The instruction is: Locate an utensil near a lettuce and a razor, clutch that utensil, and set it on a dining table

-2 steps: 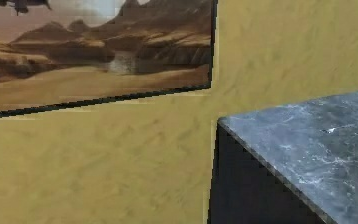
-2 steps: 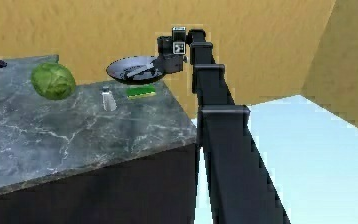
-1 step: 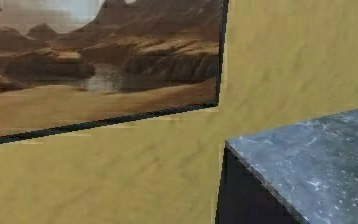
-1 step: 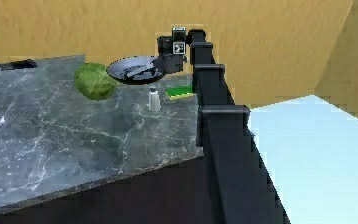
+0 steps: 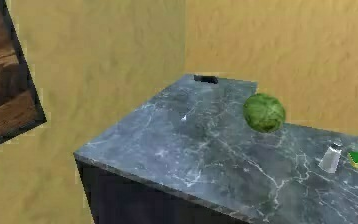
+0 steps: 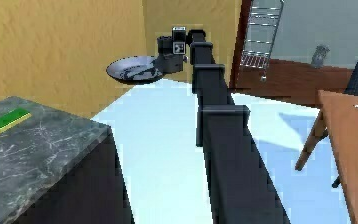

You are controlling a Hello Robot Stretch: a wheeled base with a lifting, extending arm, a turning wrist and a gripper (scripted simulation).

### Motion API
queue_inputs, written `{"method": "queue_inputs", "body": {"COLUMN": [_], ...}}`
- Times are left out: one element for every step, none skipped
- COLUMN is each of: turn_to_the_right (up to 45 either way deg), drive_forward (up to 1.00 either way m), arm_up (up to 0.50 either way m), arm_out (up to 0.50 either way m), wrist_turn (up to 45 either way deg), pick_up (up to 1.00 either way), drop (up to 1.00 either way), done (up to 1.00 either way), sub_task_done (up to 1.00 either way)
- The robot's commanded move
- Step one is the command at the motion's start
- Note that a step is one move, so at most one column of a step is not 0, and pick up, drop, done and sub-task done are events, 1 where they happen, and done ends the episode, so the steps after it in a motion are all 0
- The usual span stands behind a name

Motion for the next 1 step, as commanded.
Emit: {"method": "queue_inputs", "body": {"turn_to_the_right": [45.0], "drive_forward": [0.00], "arm_up": [0.00], "arm_out": [0.00], "wrist_turn": [0.0], "pick_up": [0.00], "drop": [0.00], "done": [0.00], "sub_task_done": [0.00]}}
